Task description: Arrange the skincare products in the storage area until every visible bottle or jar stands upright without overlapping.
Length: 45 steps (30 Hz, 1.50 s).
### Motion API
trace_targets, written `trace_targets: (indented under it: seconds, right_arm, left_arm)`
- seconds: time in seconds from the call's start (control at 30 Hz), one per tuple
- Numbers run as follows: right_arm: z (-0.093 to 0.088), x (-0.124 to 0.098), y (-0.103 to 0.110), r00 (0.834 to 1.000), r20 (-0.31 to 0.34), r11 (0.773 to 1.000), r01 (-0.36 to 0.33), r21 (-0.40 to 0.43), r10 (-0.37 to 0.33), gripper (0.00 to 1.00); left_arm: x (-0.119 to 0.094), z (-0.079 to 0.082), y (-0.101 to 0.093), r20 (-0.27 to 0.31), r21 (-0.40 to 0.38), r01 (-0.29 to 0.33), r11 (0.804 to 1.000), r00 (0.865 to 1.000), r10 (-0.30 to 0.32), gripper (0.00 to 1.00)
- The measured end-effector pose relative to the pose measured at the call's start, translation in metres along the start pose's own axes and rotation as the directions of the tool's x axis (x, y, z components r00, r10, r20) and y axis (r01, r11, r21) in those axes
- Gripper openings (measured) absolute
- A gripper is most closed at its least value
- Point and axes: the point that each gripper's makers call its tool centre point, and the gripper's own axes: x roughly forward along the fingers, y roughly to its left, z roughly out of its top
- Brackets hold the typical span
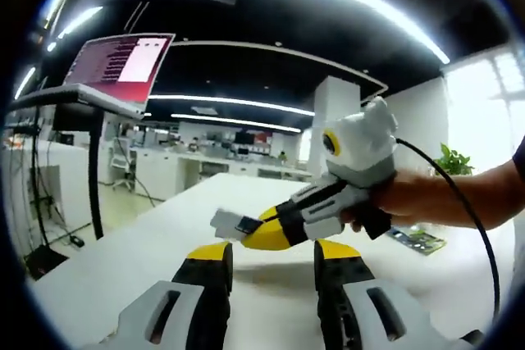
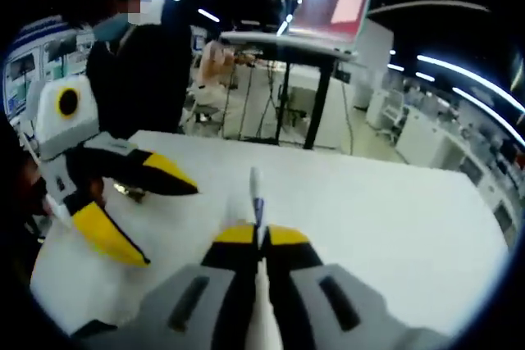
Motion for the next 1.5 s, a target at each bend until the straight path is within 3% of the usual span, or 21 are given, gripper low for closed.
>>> trace_targets:
  seconds: [0.07,0.3,0.4,0.53,0.97,1.27,1.5]
  right_arm:
    - [0.009,-0.005,0.004,0.999,0.05,0.999,-0.001,-0.052,0.004,0.02]
    - [0.02,-0.021,0.017,0.994,0.108,0.992,0.008,-0.129,0.006,0.02]
    - [0.021,-0.025,0.02,0.993,0.117,0.99,0.015,-0.143,0.002,0.02]
    - [0.023,-0.03,0.027,0.99,0.144,0.987,0.012,-0.16,0.011,0.02]
    - [0.025,-0.045,0.039,0.98,0.196,0.987,0.011,-0.161,0.021,0.02]
    - [0.022,-0.054,0.047,0.972,0.233,0.993,-0.012,-0.12,0.04,0.02]
    - [0.024,-0.067,0.056,0.956,0.285,0.995,-0.049,-0.09,0.073,0.02]
  left_arm:
    - [0.0,0.002,0.001,0.014,-0.034,0.012,0.999,1.0,-0.012,0.39]
    - [-0.001,0.007,-0.002,0.053,-0.086,0.044,0.995,0.998,-0.04,0.38]
    - [-0.003,0.01,-0.006,0.074,-0.091,0.068,0.994,0.995,-0.061,0.37]
    - [-0.006,0.016,-0.019,0.124,-0.132,0.16,0.978,0.982,-0.144,0.29]
    - [-0.007,0.022,-0.024,0.161,-0.154,0.215,0.964,0.968,-0.19,0.24]
    - [-0.011,0.028,-0.035,0.195,-0.177,0.305,0.936,0.943,-0.27,0.18]
    - [-0.017,0.036,-0.046,0.249,-0.207,0.395,0.895,0.906,-0.342,0.12]
